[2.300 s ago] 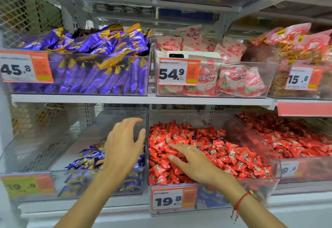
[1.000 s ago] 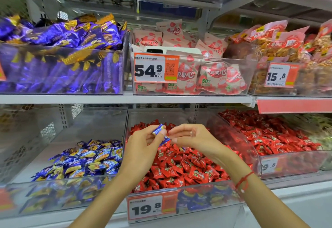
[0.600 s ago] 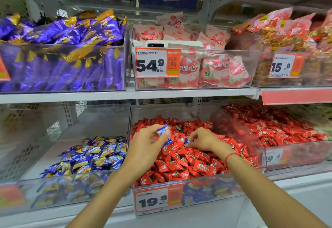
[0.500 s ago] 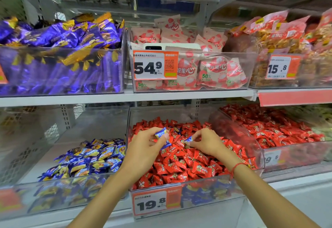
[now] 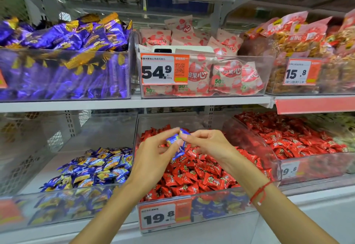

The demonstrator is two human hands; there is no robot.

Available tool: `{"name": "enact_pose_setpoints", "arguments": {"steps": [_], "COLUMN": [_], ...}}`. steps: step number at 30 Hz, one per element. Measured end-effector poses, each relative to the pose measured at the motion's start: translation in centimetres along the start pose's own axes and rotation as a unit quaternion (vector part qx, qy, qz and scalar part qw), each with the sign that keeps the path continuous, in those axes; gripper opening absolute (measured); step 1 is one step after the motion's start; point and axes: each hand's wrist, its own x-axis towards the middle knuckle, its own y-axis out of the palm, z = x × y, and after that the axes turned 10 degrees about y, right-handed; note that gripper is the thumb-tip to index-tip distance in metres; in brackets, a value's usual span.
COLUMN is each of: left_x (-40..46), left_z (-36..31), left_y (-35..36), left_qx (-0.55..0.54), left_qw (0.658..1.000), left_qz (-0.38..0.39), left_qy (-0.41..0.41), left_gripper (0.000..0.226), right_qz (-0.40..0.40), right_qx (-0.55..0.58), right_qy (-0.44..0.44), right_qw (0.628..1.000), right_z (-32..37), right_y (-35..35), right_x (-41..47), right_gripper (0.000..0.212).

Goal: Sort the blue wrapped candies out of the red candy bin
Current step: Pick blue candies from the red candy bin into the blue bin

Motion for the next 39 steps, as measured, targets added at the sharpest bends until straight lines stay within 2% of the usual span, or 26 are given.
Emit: {"name": "enact_pose_setpoints", "arguments": {"steps": [3,8,9,11,13,16,18,23,27,30,33,37,39], "left_x": [0.2,-0.3,-0.3,-0.2,0.0,0.1,0.2,0.0,0.1,0.0,-0.1,0.2,0.4], "left_z": [0.2,0.0,0.0,0.1,0.0,0.2,0.5,1.1,1.3,1.1,1.1,0.8,0.6], "left_y": [-0.5,-1.4,-1.8,-2.4,-2.9,-3.1,-3.0,-3.2,-3.3,-3.2,-3.1,-2.6,-2.3], "left_qx": [0.029,0.11,0.134,0.187,0.248,0.284,0.284,0.268,0.265,0.253,0.242,0.214,0.193], "left_qw": [0.999,0.994,0.991,0.982,0.968,0.958,0.958,0.962,0.963,0.967,0.969,0.977,0.981], "left_qz": [-0.01,-0.005,-0.002,-0.001,-0.001,-0.004,0.0,-0.002,-0.017,-0.007,0.004,0.008,0.01], "left_qy": [-0.015,-0.022,-0.018,0.0,0.023,0.044,0.05,0.052,0.042,0.042,0.041,0.023,0.015], "left_gripper": [0.049,0.037,0.034,0.03,0.029,0.031,0.032,0.032,0.03,0.03,0.03,0.024,0.027], "right_qz": [0.008,0.084,0.071,-0.015,-0.091,-0.108,-0.102,-0.02,-0.067,-0.091,-0.079,-0.091,-0.064], "right_qx": [-0.038,-0.049,-0.034,-0.023,-0.086,-0.295,-0.391,-0.518,-0.561,-0.534,-0.47,-0.21,-0.127], "right_qy": [-0.033,-0.009,-0.002,0.019,0.03,-0.023,-0.044,-0.002,-0.024,-0.032,-0.049,-0.07,-0.052], "right_qw": [0.999,0.995,0.997,0.999,0.992,0.949,0.913,0.855,0.825,0.84,0.878,0.971,0.988], "right_z": [0.5,0.8,0.7,0.2,-0.8,-2.1,-2.4,-3.9,-3.9,-4.4,-4.6,-4.0,-3.4], "right_y": [0.1,-0.9,-1.5,-2.6,-3.3,-3.3,-2.6,-0.3,0.6,0.2,-1.1,-2.5,-2.7], "right_x": [-0.4,-0.1,0.4,2.2,4.8,8.6,10.6,14.3,14.8,13.8,11.7,7.1,4.8], "right_gripper": [0.02,0.02,0.02,0.021,0.022,0.022,0.025,0.042,0.042,0.045,0.041,0.031,0.03]}}
